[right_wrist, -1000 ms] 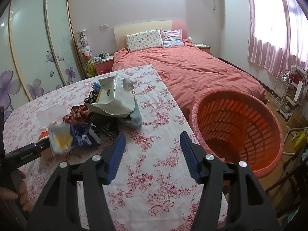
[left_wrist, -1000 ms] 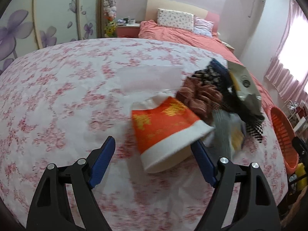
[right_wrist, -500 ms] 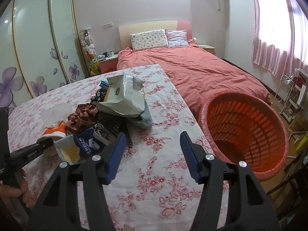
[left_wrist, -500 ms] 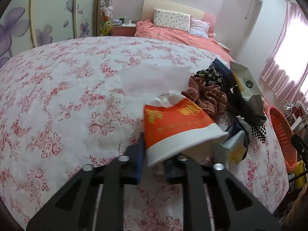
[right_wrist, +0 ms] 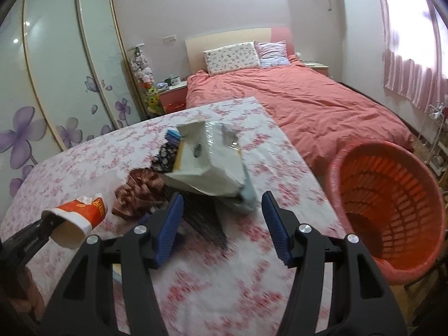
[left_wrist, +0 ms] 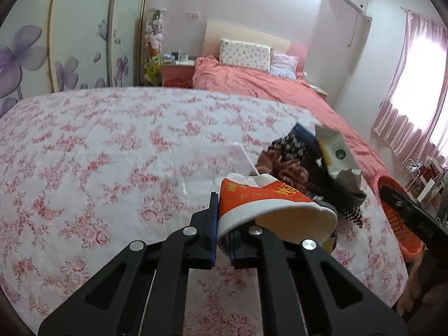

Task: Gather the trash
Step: 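Grasp the grey plastic bag with the right tool while the left tool holds the cup, then carry the cup and grey bag with both tools over the orange basket, then open both tools to drop the cup and bag into the basket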

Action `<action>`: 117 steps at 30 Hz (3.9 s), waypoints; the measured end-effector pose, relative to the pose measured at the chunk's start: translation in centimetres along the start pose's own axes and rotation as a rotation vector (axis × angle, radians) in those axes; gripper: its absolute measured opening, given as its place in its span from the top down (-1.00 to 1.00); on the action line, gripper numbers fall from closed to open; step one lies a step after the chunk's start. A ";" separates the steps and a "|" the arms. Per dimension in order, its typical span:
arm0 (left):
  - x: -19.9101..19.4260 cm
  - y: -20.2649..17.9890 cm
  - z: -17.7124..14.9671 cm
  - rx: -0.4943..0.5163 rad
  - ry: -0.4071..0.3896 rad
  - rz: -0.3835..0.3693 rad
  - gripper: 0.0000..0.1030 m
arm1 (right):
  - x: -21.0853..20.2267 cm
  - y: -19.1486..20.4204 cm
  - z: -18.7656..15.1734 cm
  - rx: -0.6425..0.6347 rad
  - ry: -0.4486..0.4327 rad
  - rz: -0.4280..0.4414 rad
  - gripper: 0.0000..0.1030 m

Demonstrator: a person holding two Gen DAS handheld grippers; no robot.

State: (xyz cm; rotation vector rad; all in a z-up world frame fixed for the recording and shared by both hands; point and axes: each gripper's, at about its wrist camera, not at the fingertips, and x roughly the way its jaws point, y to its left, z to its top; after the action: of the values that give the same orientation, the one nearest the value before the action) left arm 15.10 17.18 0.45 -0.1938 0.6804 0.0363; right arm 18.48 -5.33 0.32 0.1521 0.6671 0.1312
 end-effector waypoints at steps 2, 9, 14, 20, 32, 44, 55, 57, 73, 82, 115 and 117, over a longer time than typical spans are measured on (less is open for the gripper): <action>-0.3 0.0 0.3 -0.008 -0.008 -0.009 0.89 | 0.8 0.7 0.5 -0.006 0.005 0.023 -0.08; -1.2 0.0 1.6 -0.034 -0.039 -0.033 0.89 | 2.9 3.0 1.5 -0.040 0.002 0.055 -0.07; -1.1 -0.1 2.6 -0.039 -0.049 -0.030 0.89 | 4.7 3.4 2.9 -0.020 -0.003 -0.003 -0.40; -0.5 0.2 2.9 -0.049 -0.046 -0.026 0.89 | 8.4 3.2 4.1 -0.027 0.076 -0.088 -0.51; 0.2 0.1 2.9 -0.049 -0.033 -0.019 0.89 | 8.5 2.1 2.4 -0.032 0.114 -0.036 0.08; 0.4 -1.4 3.3 -0.036 -0.040 -0.041 0.89 | 5.2 0.5 3.4 0.023 0.054 0.017 0.28; 0.4 -4.9 4.0 -0.001 -0.060 -0.097 0.89 | 1.0 -3.0 4.2 0.076 -0.018 0.007 0.27; 0.5 -5.7 4.1 0.008 -0.061 -0.111 0.89 | 0.4 -3.8 4.2 0.087 -0.027 0.001 0.27; 1.9 -17.2 3.7 0.129 -0.034 -0.302 0.89 | -5.8 -13.9 3.2 0.221 -0.119 -0.137 0.25; 3.5 -25.9 2.1 0.220 0.010 -0.427 0.89 | -7.1 -21.0 2.5 0.313 -0.132 -0.215 0.24; 8.4 -33.3 -1.6 0.316 0.158 -0.438 0.57 | -6.6 -27.8 1.3 0.405 -0.134 -0.179 -0.26; 8.4 -33.2 -1.9 0.316 0.163 -0.428 0.27 | -6.5 -28.0 1.2 0.410 -0.130 -0.175 -0.33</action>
State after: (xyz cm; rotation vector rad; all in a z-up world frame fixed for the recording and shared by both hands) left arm 23.68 -16.03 -0.75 -0.0347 0.7849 -0.4993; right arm 16.22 -33.96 0.06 0.4911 0.5679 -0.1850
